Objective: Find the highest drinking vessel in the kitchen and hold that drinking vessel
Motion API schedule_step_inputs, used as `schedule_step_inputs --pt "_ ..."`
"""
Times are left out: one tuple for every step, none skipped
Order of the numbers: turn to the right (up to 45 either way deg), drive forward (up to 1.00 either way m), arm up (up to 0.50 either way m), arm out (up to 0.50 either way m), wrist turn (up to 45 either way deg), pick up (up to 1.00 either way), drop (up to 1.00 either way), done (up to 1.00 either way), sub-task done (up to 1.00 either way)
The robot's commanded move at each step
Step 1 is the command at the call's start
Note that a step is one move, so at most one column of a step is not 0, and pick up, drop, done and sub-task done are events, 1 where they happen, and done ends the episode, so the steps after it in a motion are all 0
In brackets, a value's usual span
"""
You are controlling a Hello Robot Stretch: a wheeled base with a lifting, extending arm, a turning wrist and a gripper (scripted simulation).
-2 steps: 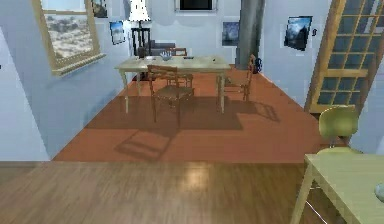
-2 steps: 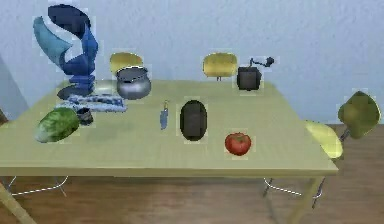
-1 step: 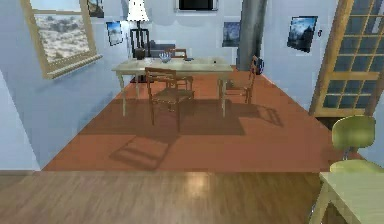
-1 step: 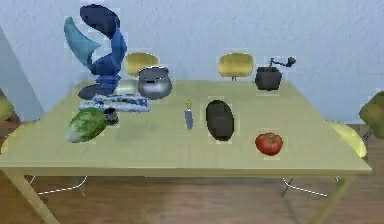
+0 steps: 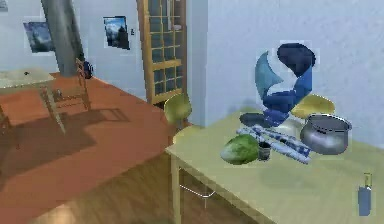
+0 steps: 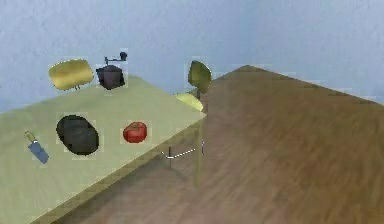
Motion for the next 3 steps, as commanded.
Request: schedule_step_inputs --pt "-45.0 0.00 0.00 0.00 0.0 0.00 0.00 0.00 0.00" --pt "-45.0 0.00 0.00 0.00 0.0 0.00 0.00 0.00 0.00" --pt "-45.0 0.00 0.00 0.00 0.0 0.00 0.00 0.00 0.00"
